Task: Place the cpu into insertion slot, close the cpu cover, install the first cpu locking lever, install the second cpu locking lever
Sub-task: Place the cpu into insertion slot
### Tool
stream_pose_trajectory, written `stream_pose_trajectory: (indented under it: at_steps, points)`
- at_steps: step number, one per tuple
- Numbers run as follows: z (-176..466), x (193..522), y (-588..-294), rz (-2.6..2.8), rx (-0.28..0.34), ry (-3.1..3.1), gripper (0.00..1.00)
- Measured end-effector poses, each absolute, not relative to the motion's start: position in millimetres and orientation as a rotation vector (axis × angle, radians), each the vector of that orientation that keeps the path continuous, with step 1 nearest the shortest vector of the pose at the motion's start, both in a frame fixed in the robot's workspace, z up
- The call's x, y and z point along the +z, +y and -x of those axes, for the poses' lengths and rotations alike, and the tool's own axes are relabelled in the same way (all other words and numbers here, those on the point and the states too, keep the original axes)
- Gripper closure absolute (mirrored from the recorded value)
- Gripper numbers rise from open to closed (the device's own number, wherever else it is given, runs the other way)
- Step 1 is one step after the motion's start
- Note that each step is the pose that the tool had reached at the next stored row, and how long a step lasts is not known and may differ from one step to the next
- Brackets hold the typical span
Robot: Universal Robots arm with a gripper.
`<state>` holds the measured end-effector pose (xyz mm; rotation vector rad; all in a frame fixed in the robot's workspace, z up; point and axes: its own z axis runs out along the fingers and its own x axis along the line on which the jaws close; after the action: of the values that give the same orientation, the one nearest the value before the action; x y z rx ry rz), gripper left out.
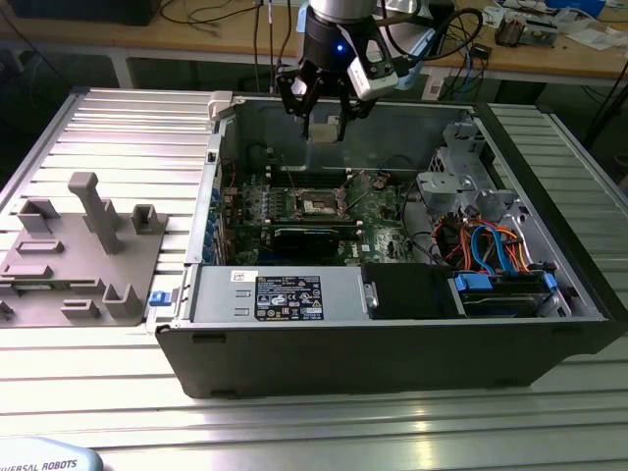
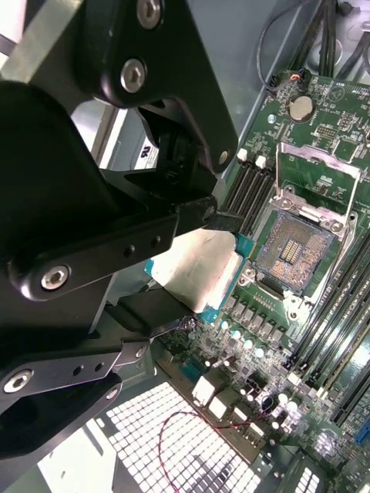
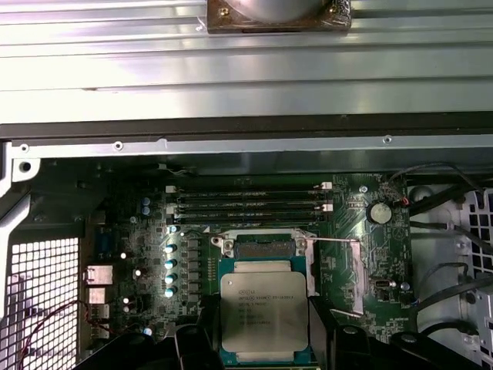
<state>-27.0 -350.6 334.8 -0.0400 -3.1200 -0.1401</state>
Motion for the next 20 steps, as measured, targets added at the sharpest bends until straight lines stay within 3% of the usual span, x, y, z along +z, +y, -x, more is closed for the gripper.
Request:
stream_pose_trajectory:
  at_steps: [20]
  points:
    - [27.0, 329.5, -350.7, 0.054, -0.139, -3.12, 0.46]
